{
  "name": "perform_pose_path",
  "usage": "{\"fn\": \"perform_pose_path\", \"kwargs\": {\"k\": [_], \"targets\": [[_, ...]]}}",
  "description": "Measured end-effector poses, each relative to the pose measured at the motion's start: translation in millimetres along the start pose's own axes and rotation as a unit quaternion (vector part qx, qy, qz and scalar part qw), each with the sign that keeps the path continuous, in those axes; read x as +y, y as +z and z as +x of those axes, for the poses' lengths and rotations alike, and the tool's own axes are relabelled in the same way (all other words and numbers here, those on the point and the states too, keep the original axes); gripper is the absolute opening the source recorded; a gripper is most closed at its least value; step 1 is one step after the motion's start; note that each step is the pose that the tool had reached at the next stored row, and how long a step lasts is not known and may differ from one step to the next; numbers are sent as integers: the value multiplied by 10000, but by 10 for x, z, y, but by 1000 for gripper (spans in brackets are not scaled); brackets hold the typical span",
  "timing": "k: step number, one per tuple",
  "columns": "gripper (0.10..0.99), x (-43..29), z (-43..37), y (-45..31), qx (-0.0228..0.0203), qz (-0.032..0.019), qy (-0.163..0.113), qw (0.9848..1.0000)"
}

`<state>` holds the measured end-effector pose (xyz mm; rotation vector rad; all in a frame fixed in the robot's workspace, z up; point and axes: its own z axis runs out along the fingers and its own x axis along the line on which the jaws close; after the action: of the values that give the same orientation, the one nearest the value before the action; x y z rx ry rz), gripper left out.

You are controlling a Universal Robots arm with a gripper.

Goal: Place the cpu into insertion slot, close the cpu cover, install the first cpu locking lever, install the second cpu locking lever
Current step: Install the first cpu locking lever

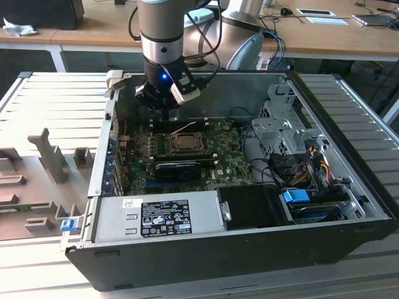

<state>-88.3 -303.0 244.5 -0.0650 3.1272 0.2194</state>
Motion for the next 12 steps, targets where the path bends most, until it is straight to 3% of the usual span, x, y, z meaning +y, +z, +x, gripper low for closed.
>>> {"fn": "perform_pose_path", "kwargs": {"k": [8,12], "targets": [[106,-19,-8,137,10,-2,-73,10000],[106,-27,-53,179,11,0,-73,10000]]}}
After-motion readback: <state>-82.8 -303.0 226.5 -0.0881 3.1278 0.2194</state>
